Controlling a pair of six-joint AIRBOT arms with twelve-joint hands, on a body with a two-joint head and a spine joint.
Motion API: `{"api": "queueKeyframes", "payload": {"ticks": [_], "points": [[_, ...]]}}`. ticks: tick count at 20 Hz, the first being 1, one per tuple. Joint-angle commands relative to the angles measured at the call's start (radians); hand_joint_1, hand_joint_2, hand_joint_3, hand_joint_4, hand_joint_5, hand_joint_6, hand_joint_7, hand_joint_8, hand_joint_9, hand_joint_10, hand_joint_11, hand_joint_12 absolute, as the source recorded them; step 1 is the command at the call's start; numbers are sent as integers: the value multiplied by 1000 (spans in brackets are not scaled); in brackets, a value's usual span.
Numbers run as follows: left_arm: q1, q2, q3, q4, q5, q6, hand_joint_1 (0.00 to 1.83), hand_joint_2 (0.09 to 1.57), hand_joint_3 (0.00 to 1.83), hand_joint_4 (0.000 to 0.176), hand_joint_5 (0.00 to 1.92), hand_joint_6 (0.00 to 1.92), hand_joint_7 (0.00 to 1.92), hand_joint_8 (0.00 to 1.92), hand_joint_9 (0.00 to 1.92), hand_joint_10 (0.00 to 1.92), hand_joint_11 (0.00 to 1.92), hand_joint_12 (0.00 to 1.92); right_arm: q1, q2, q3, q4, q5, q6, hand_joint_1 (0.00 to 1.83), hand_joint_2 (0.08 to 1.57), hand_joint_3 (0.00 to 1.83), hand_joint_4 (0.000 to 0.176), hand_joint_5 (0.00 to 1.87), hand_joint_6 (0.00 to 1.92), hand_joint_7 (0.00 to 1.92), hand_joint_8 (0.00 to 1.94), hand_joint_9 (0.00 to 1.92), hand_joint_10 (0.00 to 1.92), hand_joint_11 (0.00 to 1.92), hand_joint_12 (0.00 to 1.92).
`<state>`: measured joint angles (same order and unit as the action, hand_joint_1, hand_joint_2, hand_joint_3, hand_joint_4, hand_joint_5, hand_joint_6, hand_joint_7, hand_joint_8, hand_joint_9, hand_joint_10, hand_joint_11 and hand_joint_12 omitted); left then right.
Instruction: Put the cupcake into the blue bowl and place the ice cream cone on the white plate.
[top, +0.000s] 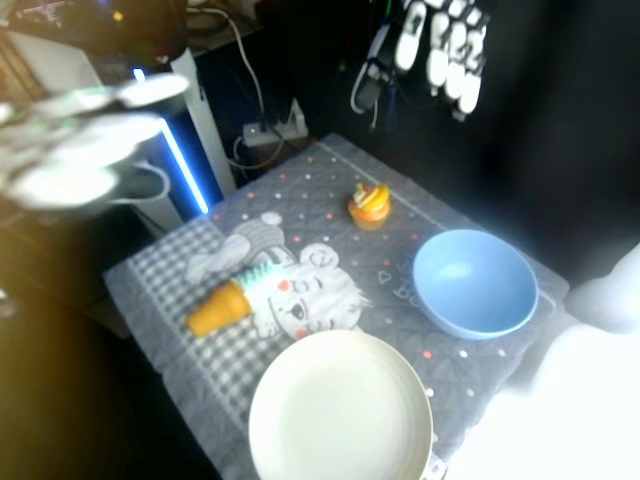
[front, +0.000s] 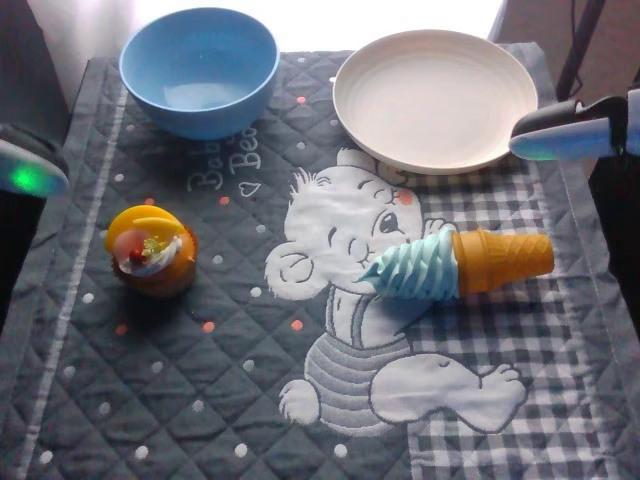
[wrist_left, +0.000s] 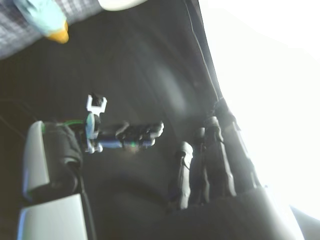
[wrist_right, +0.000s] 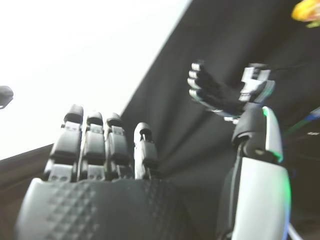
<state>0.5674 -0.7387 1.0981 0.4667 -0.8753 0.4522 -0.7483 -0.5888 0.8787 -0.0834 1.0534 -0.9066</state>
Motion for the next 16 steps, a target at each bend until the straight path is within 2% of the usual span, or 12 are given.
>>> {"api": "queueKeyframes", "payload": {"ticks": [1,3,5,7,8,9,10,11,12,13,14,16], "points": [[-17,4,0,-31,-88,-6,536,786,0,43,123,0,142,0,127,1,138,220,16,0,0,25,102,0,706,763,11,83,103,12,66,4,110,17,41,513],[-31,9,-3,-12,-74,-15,484,810,5,58,106,0,143,0,132,0,136,187,16,0,-6,18,102,0,683,785,0,84,90,0,81,3,129,2,41,558],[-35,19,-11,12,-57,-33,437,822,8,13,102,1,150,4,134,1,78,157,16,0,-16,-1,98,1,664,790,0,94,82,0,68,0,117,0,6,591],[-37,21,-11,48,-33,-64,469,830,0,2,130,0,246,0,248,2,179,142,16,0,-20,-19,74,9,573,795,2,61,73,0,73,5,135,8,23,616],[-38,22,-11,71,-18,-82,474,831,0,0,135,0,255,0,259,2,191,136,16,0,-21,-30,54,17,566,796,0,58,73,0,79,0,141,2,15,638],[-40,23,-11,102,3,-107,477,846,6,0,170,13,275,7,275,7,225,146,16,0,-21,-43,20,27,580,777,0,46,41,7,91,3,116,4,2,502],[-44,22,-10,140,26,-136,509,828,1,8,218,9,313,6,314,8,274,162,16,0,-20,-53,-15,36,607,728,0,74,37,4,98,2,106,1,7,397],[-49,22,-10,178,50,-170,524,827,1,9,235,10,333,9,342,15,319,180,16,0,-17,-68,-51,55,592,706,0,68,39,4,116,7,123,8,31,384],[-58,22,-7,247,84,-234,546,816,0,15,256,4,366,5,409,14,381,220,16,-1,-8,-91,-91,105,574,672,0,48,68,4,156,6,168,9,66,399],[-64,20,-4,289,103,-274,646,816,0,2,206,0,314,0,359,2,325,203,16,-4,-1,-104,-113,131,597,698,5,16,60,0,160,3,152,1,45,395],[-74,16,0,359,134,-334,684,810,0,0,205,3,322,7,364,7,321,204,16,-9,2,-117,-158,136,633,720,7,0,41,0,148,1,122,0,9,359],[-108,-4,11,507,188,-438,685,825,0,0,216,4,341,6,392,3,341,310,16,-20,6,-145,-224,136,653,701,0,0,64,5,168,6,147,12,36,316]]}}
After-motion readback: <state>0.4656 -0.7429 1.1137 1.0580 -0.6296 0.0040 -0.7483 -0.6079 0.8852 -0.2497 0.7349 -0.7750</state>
